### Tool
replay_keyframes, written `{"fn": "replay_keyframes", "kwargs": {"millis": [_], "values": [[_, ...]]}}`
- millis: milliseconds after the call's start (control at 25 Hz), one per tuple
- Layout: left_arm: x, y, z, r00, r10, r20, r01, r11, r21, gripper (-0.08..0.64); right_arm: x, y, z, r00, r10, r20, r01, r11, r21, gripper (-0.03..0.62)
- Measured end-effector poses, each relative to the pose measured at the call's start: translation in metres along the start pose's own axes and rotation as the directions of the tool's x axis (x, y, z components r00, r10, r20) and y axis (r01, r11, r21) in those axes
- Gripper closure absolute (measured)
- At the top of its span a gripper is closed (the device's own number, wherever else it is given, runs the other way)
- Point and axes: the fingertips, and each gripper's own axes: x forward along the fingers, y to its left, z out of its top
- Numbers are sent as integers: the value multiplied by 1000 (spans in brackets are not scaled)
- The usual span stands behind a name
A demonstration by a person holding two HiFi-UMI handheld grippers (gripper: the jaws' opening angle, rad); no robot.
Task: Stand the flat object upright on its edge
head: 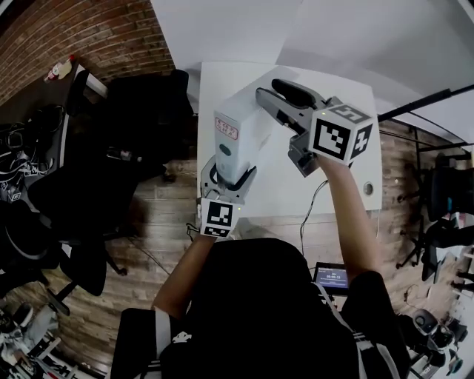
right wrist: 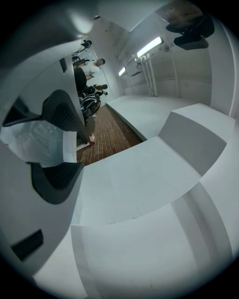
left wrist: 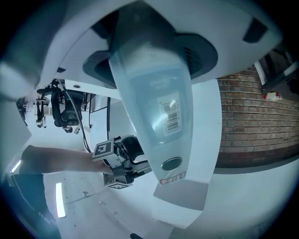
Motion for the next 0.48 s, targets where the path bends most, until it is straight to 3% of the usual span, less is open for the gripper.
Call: {"fn": "replay_keyframes", "kwargs": {"millis": [200,320,480], "values": [[1,-2,-3,999,-26,-20,27,999,34,206,-12,-2,-2,1000,-18,0,18,1000,-3,376],[-3,-6,-21,997,-40,-64,42,999,21,204,-21,-5,-5,998,-56,6,56,998,-9,453],[-8,-12,-28,994,-58,-88,63,997,50,199,-27,0,-11,998,-68,9,68,997,-27,465]]}}
